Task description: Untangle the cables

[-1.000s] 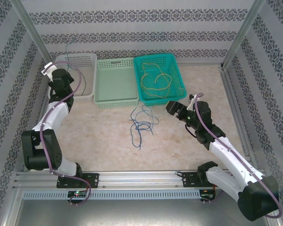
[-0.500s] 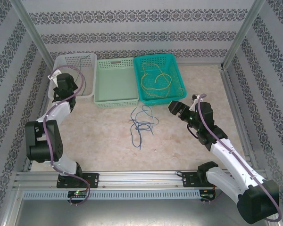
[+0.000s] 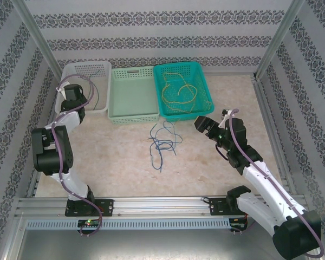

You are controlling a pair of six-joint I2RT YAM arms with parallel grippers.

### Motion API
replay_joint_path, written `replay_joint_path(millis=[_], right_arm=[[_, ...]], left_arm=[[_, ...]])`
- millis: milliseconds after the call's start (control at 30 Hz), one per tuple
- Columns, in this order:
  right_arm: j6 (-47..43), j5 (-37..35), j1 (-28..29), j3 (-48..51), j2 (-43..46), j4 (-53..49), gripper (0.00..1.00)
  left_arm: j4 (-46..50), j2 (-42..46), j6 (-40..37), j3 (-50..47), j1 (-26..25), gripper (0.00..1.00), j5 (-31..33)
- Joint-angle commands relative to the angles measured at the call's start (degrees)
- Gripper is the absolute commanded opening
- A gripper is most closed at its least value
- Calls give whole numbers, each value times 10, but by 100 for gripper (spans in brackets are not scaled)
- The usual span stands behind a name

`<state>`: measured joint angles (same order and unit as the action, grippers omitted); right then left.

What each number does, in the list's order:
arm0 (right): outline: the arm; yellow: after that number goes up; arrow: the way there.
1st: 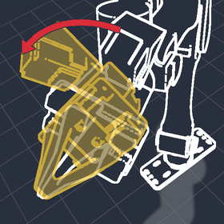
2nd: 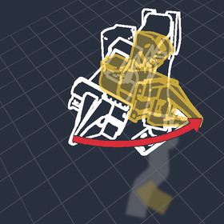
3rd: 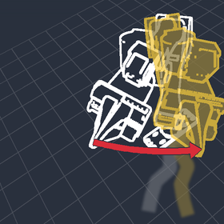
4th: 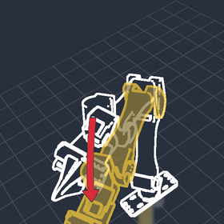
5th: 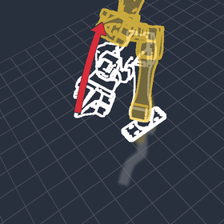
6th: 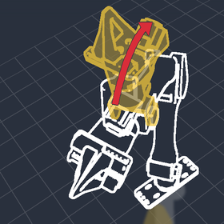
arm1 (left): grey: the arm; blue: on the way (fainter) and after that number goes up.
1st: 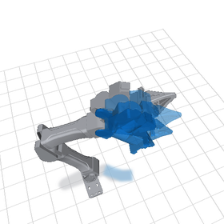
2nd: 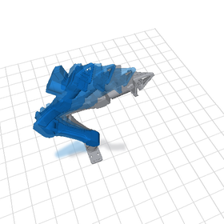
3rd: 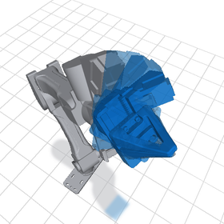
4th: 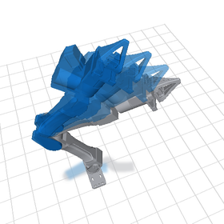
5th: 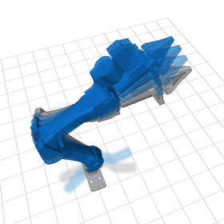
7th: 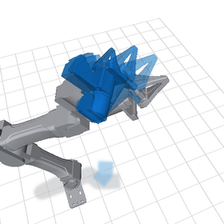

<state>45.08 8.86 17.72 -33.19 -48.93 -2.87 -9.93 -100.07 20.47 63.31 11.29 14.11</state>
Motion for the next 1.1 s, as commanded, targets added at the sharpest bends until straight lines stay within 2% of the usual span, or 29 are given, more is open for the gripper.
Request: replay_joint_path(millis=[0, 33, 133, 167, 267, 333, 533, 600, 867, 1000, 1067], right_arm=[[9, -4, -7, 1, -5, -2, 88], [9, -5, -6, 2, -6, -2, 88], [4, -8, -6, -1, -16, -12, 87], [2, -9, -5, -6, -24, -21, 86], [-9, -17, 6, -29, -57, -57, 80], [-23, -22, 20, -49, -84, -81, 77], [-88, -59, 89, -111, -155, -135, 69], [-103, -50, 106, -123, -175, -140, 66], [-141, -35, 190, -166, -266, -130, 61], [-149, -17, 221, -185, -311, -126, 52], [-152, -10, 240, -183, -322, -119, 49]], left_arm=[[40, 3, -15, 23, 7, 67, 7], [42, 10, -15, 18, 6, 78, 7], [29, 48, -12, -7, 4, 98, 8], [28, 64, -2, -17, 4, 100, 15], [20, 117, 7, -44, -8, 100, 23], [23, 146, -1, -52, -26, 100, 52], [60, 214, -4, -68, -77, 100, 132], [63, 236, 0, -81, -92, 100, 133], [37, 306, 22, -161, -212, 100, 81], [38, 319, 37, -201, -257, 100, 18], [44, 326, 42, -221, -274, 100, 8]])
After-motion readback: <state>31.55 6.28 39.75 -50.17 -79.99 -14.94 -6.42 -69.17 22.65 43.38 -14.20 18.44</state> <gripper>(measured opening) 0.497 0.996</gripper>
